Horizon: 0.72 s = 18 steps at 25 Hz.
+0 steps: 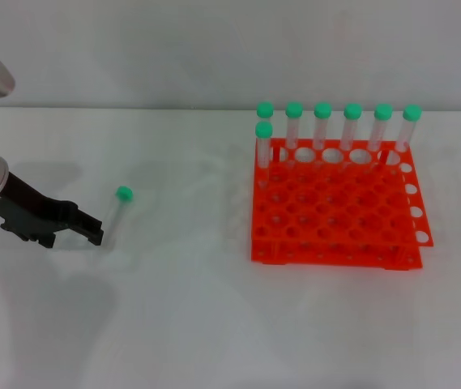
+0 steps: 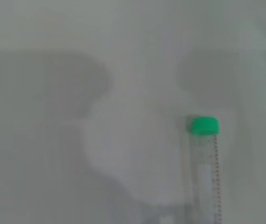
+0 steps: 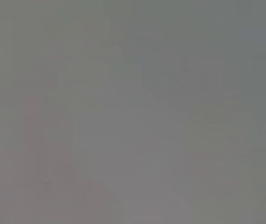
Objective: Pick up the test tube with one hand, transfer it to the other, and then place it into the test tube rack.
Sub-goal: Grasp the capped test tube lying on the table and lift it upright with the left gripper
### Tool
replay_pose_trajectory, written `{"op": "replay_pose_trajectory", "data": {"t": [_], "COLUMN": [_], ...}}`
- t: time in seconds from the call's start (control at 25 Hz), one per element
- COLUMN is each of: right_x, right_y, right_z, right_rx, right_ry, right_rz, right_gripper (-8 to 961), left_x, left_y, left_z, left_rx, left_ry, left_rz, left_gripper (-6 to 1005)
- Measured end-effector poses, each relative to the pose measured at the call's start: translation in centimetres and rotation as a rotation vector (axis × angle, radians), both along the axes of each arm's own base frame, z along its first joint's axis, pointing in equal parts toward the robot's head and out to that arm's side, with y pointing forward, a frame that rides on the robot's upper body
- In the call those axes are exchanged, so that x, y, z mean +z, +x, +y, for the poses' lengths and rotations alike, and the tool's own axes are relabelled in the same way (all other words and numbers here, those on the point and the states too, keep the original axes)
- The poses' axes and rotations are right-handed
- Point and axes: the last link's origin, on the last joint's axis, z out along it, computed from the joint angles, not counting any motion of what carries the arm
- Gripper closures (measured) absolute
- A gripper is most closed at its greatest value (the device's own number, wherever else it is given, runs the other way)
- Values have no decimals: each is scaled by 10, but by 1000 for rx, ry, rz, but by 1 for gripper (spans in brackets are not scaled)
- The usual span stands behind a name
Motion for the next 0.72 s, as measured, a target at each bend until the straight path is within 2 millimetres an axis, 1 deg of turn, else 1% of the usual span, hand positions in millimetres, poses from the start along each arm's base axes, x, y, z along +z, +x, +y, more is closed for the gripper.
{"op": "replay_pose_trajectory", "data": {"t": [0.16, 0.24, 0.4, 0.6, 0.72], "right_x": [-1, -1, -2, -2, -2], "right_y": [2, 3, 4, 5, 5], "right_z": [-1, -1, 1, 3, 3], "right_rx": [-10, -16, -30, -38, -41], "right_ry": [-3, -7, -16, -21, -23], "right_rz": [2, 3, 4, 3, 3], "right_gripper": [97, 98, 100, 101, 102], "left_x": [-4, -9, -18, -22, -22], "left_y": [-1, -1, 3, 8, 10], "left_z": [2, 3, 5, 9, 10], "left_rx": [-5, -10, -21, -34, -30], "left_ry": [18, 17, 10, 13, 16], "left_rz": [14, 14, 8, 3, 4], "left_gripper": [124, 124, 124, 124, 165]}}
